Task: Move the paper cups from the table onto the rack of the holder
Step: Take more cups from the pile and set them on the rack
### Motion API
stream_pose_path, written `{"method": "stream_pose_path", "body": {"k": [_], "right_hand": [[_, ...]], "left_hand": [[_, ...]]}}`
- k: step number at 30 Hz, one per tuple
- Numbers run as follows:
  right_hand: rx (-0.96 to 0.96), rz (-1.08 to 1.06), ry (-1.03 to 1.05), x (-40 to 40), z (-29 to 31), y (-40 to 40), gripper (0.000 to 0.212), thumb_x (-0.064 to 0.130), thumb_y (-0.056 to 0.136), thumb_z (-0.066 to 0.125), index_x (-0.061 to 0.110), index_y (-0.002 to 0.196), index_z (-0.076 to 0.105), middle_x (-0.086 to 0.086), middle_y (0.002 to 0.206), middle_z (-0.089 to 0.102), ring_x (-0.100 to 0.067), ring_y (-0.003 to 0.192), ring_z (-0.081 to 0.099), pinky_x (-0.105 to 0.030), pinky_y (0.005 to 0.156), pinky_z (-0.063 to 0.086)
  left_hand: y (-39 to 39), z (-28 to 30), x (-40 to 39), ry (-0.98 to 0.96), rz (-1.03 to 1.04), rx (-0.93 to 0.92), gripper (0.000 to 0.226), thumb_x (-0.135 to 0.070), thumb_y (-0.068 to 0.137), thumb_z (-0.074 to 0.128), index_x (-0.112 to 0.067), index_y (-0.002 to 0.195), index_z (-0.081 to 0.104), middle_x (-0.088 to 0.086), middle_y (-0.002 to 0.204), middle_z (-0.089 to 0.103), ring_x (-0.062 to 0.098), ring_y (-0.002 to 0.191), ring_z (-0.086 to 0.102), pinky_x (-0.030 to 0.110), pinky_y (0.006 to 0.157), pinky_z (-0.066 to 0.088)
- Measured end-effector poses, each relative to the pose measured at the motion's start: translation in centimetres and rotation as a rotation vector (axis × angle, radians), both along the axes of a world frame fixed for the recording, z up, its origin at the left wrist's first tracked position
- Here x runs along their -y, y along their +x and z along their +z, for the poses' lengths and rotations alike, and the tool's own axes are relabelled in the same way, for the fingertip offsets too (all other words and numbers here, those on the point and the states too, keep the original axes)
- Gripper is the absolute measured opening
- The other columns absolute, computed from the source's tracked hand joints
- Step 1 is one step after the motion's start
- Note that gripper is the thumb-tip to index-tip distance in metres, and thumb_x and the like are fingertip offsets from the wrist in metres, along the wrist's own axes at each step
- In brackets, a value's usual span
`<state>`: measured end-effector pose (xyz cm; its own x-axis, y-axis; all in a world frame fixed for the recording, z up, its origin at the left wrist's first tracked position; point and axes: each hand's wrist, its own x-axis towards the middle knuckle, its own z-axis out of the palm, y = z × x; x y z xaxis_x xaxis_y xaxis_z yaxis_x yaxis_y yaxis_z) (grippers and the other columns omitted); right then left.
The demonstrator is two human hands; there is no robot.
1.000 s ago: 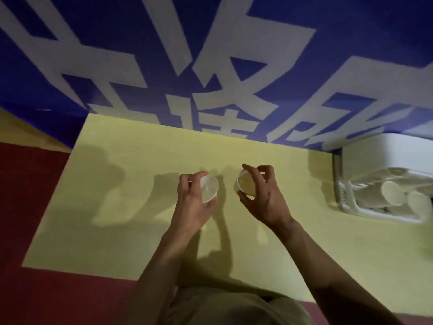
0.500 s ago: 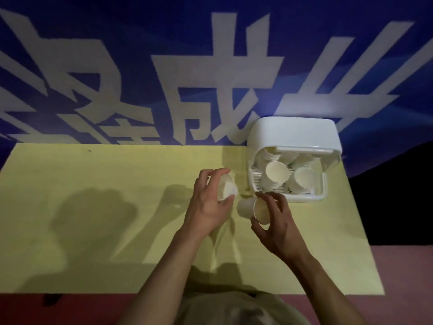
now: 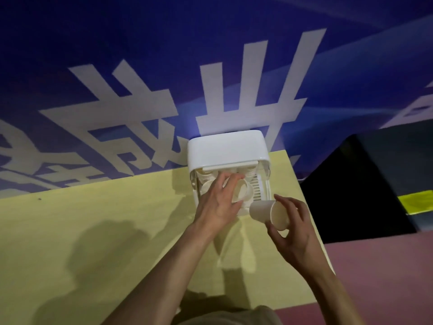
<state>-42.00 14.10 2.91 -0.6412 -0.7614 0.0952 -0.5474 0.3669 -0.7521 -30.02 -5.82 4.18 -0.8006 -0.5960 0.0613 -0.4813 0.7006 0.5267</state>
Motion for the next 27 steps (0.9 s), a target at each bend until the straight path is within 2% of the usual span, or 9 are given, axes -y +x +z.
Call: {"method": "stream_pose_path", "body": {"k": [3,6,7,10,14,18,23,25,27], "right_hand": [[0.007,-0.059,-0.005,-0.8,-0.5,-2.4,0.068,0.016,0.083,0.082,0.020,0.145,0.052,0.000,0.133,0.048,-0.008,0.113,0.051,-0.008,0.096,0.040],[0.003,-0.064,0.003,-1.2,-0.9,-4.6,0.068,0.018,0.084,0.082,0.020,0.145,0.052,-0.001,0.133,0.047,-0.008,0.111,0.051,-0.020,0.092,0.048],[0.003,-0.052,0.007,-1.1,-1.0,-5.2,0.067,0.020,0.084,0.081,0.021,0.145,0.052,-0.001,0.134,0.047,-0.007,0.111,0.051,-0.021,0.092,0.049],[-0.003,-0.001,0.031,-0.5,-0.9,-6.4,0.067,0.025,0.086,0.080,0.025,0.146,0.050,0.000,0.137,0.046,-0.008,0.116,0.051,-0.009,0.095,0.043],[-0.007,0.035,0.033,1.0,-0.4,-7.1,0.065,0.030,0.089,0.078,0.027,0.147,0.048,0.002,0.138,0.045,-0.011,0.122,0.051,-0.017,0.102,0.043],[0.024,0.046,0.028,2.3,0.0,-7.0,0.064,0.028,0.090,0.078,0.025,0.147,0.049,0.000,0.138,0.045,-0.008,0.121,0.049,-0.001,0.099,0.032],[0.006,0.092,0.013,3.6,0.9,-6.8,0.064,0.025,0.089,0.079,0.024,0.146,0.050,-0.001,0.138,0.045,0.005,0.114,0.042,0.001,0.096,0.032],[0.002,0.115,0.008,4.1,1.2,-6.9,0.064,0.027,0.090,0.078,0.025,0.147,0.049,0.001,0.139,0.045,0.004,0.114,0.043,0.000,0.096,0.035],[-0.002,0.148,0.005,4.6,1.4,-6.8,0.064,0.029,0.090,0.077,0.026,0.147,0.048,0.002,0.139,0.044,0.004,0.115,0.043,0.001,0.096,0.033]], "left_hand": [[-1.2,-0.8,0.0,-0.026,-0.009,0.072,0.068,-0.030,0.083,0.077,-0.039,0.138,0.038,-0.013,0.135,0.041,0.013,0.114,0.056,0.035,0.070,0.057],[-2.2,-1.6,0.0,-0.038,-0.010,0.129,0.068,-0.030,0.084,0.077,-0.039,0.140,0.039,-0.012,0.137,0.040,0.013,0.115,0.057,0.036,0.067,0.057],[-2.6,-1.9,0.0,-0.040,-0.018,0.157,0.069,-0.032,0.085,0.077,-0.039,0.141,0.038,-0.012,0.138,0.040,0.012,0.115,0.057,0.036,0.068,0.056],[-3.6,-3.0,0.1,-0.019,-0.047,0.241,0.070,-0.035,0.086,0.076,-0.040,0.144,0.036,-0.013,0.142,0.038,0.013,0.118,0.057,0.037,0.072,0.054],[-5.0,-4.3,0.1,-0.030,-0.090,0.334,0.070,-0.031,0.086,0.075,-0.039,0.143,0.035,-0.011,0.145,0.037,0.017,0.123,0.055,0.037,0.077,0.053],[-6.0,-5.0,0.3,-0.065,-0.131,0.404,0.067,-0.029,0.087,0.073,-0.034,0.143,0.037,-0.005,0.148,0.039,0.018,0.132,0.048,0.036,0.081,0.053],[-6.3,-5.0,0.6,-0.064,-0.147,0.410,0.069,-0.032,0.087,0.073,-0.027,0.147,0.039,-0.001,0.157,0.032,0.019,0.146,0.029,0.036,0.098,0.048],[-5.4,-4.4,0.6,-0.048,-0.088,0.349,0.066,-0.032,0.086,0.073,-0.029,0.144,0.041,-0.007,0.157,0.031,0.016,0.144,0.030,0.039,0.092,0.052],[-3.9,-3.6,0.6,-0.029,-0.004,0.266,0.057,-0.034,0.086,0.072,-0.032,0.137,0.047,-0.013,0.152,0.035,0.013,0.137,0.039,0.040,0.083,0.056]]}}
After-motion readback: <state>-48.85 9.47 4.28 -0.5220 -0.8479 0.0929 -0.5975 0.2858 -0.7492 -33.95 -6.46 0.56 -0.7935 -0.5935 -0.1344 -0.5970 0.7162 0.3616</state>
